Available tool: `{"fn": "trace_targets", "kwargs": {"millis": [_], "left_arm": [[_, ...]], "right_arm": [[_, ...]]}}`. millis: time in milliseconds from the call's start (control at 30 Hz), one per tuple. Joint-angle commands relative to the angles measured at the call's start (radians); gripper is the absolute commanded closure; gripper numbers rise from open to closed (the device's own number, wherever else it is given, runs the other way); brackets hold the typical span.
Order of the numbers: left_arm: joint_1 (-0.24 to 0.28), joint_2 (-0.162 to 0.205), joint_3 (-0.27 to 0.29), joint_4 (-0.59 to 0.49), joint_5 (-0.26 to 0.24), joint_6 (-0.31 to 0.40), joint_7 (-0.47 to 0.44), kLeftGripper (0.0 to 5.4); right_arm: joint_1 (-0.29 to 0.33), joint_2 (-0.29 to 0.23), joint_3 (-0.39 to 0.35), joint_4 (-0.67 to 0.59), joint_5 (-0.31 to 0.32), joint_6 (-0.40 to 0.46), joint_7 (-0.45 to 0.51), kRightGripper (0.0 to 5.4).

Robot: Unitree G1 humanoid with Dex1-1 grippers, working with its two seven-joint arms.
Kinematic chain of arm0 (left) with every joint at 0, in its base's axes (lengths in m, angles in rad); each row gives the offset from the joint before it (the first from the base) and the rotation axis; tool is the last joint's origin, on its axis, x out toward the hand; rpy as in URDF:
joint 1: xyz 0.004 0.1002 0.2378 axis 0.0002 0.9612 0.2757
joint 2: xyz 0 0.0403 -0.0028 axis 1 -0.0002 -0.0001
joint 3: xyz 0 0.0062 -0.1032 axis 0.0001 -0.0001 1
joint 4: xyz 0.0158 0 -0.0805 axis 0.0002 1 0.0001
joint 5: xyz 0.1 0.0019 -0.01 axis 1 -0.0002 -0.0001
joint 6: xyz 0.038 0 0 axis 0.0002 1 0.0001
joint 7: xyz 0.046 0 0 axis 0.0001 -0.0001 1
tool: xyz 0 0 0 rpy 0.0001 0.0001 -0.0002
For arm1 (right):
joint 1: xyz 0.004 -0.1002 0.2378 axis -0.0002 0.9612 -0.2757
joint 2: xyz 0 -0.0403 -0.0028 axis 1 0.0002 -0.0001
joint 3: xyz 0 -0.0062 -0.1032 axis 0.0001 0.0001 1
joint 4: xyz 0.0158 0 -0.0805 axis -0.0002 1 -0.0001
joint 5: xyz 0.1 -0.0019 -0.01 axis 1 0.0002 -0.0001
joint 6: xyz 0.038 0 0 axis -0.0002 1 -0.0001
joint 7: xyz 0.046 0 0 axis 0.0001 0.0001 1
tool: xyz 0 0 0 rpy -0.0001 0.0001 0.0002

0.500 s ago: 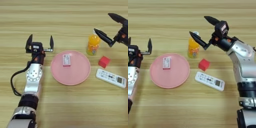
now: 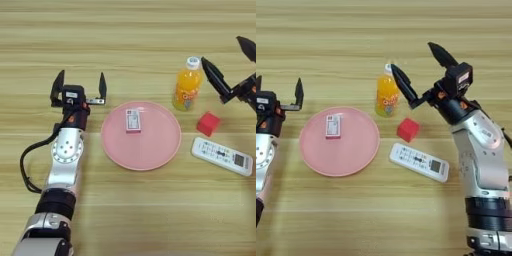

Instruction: Move the objects on the table

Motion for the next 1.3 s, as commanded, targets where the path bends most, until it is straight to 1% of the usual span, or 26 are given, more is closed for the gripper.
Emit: {"fn": "trace_targets", "kwargs": {"millis": [33,133,200,267,300,400,467,533,600,667,733,933,1067,1100,1200,1267,1300], "left_arm": [[-0.021,0.009,0.006,0.013,-0.010,-0.009,-0.007,0.00],[-0.022,0.012,0.008,0.018,-0.015,-0.011,-0.011,0.00],[-0.023,0.014,0.010,0.021,-0.018,-0.013,-0.014,0.00],[-0.025,0.017,0.012,0.024,-0.020,-0.015,-0.017,0.00],[-0.025,0.018,0.013,0.026,-0.021,-0.016,-0.018,0.00],[-0.026,0.020,0.015,0.028,-0.023,-0.018,-0.020,0.00],[-0.026,0.022,0.016,0.029,-0.024,-0.018,-0.021,0.00],[-0.027,0.023,0.018,0.030,-0.025,-0.018,-0.024,0.00],[-0.027,0.024,0.020,0.029,-0.024,-0.018,-0.025,0.00],[-0.028,0.024,0.020,0.029,-0.024,-0.018,-0.025,0.00],[-0.026,0.026,0.021,0.026,-0.024,-0.017,-0.026,0.00],[-0.018,0.032,0.012,0.007,-0.017,-0.015,-0.039,0.00],[0.000,0.024,-0.028,-0.066,-0.047,0.047,-0.119,0.00],[0.010,0.021,-0.054,-0.099,-0.063,0.096,-0.160,0.00],[0.040,0.022,-0.133,-0.180,-0.056,0.228,-0.253,0.00],[0.060,0.028,-0.182,-0.228,-0.058,0.310,-0.313,0.00],[0.064,0.026,-0.200,-0.248,-0.066,0.365,-0.336,0.00]], "right_arm": [[0.008,0.055,-0.025,0.066,-0.112,-0.127,-0.133,0.01],[0.002,0.074,-0.040,0.151,-0.212,-0.220,-0.242,0.01],[-0.004,0.072,-0.048,0.214,-0.269,-0.285,-0.296,0.01],[-0.013,0.064,-0.063,0.284,-0.311,-0.349,-0.346,0.01],[-0.020,0.054,-0.079,0.336,-0.310,-0.392,-0.359,0.01],[-0.060,0.030,-0.134,0.507,-0.291,-0.472,-0.412,0.01],[-0.082,0.016,-0.153,0.603,-0.278,-0.506,-0.422,0.01],[-0.099,0.008,-0.154,0.671,-0.271,-0.527,-0.417,0.01],[-0.112,0.010,-0.145,0.714,-0.259,-0.521,-0.401,0.01],[-0.120,0.010,-0.130,0.749,-0.266,-0.514,-0.394,0.01],[-0.124,0.016,-0.117,0.770,-0.259,-0.493,-0.377,0.01],[-0.130,0.020,-0.108,0.778,-0.233,-0.472,-0.362,0.01],[-0.127,0.020,-0.099,0.772,-0.239,-0.476,-0.366,0.01],[-0.127,0.022,-0.098,0.771,-0.239,-0.477,-0.370,0.01],[-0.128,0.024,-0.098,0.769,-0.238,-0.478,-0.379,0.01],[-0.128,0.025,-0.096,0.768,-0.237,-0.477,-0.381,0.01],[-0.128,0.026,-0.095,0.768,-0.236,-0.477,-0.382,0.01]]}}
